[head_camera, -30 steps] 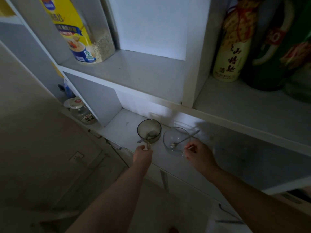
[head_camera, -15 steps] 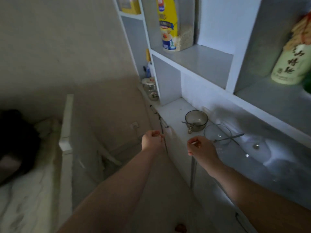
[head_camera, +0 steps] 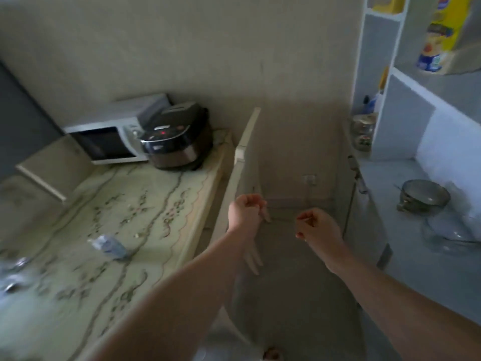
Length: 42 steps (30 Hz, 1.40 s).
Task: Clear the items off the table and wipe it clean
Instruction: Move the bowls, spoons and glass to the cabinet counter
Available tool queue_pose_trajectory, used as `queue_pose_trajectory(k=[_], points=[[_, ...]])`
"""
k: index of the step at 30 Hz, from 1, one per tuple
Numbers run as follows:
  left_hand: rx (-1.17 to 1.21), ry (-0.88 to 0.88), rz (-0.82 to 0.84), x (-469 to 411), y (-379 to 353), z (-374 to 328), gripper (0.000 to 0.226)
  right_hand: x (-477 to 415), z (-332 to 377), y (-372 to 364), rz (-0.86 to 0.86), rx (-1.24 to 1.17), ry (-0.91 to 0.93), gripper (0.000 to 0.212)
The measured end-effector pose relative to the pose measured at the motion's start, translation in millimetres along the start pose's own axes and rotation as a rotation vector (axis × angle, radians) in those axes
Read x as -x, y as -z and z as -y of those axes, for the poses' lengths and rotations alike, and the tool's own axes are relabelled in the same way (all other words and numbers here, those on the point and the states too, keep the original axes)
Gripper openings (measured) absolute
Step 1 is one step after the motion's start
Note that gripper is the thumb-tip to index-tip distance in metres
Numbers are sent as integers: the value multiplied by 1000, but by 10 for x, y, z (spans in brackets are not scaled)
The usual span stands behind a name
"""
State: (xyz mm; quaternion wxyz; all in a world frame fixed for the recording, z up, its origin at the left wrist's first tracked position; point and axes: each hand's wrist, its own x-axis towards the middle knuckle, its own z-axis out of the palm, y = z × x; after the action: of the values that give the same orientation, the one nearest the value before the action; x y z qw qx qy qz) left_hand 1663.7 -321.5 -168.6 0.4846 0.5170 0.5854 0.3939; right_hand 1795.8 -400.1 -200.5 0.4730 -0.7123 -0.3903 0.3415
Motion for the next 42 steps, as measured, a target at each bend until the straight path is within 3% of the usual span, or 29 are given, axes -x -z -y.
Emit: queue_pose_trajectory(k=[10, 20, 25, 38, 42], points=[[33, 120, -357, 163, 1645, 359, 33, 206, 708, -1193, 352, 6, 178, 8], [145, 265, -622, 273, 3257, 930, 32, 610, 1105, -2853, 534, 44, 221, 24], [193, 283, -706, 324, 3993, 1234, 34, 753, 1271, -3681, 606, 59, 257, 17], [297, 374, -1030, 795, 5245, 1883, 33, 1265, 1589, -5098, 883, 38, 240, 2], [354, 432, -1040, 816, 5401, 1984, 26, 1249, 1660, -5421, 942, 97, 256, 9]])
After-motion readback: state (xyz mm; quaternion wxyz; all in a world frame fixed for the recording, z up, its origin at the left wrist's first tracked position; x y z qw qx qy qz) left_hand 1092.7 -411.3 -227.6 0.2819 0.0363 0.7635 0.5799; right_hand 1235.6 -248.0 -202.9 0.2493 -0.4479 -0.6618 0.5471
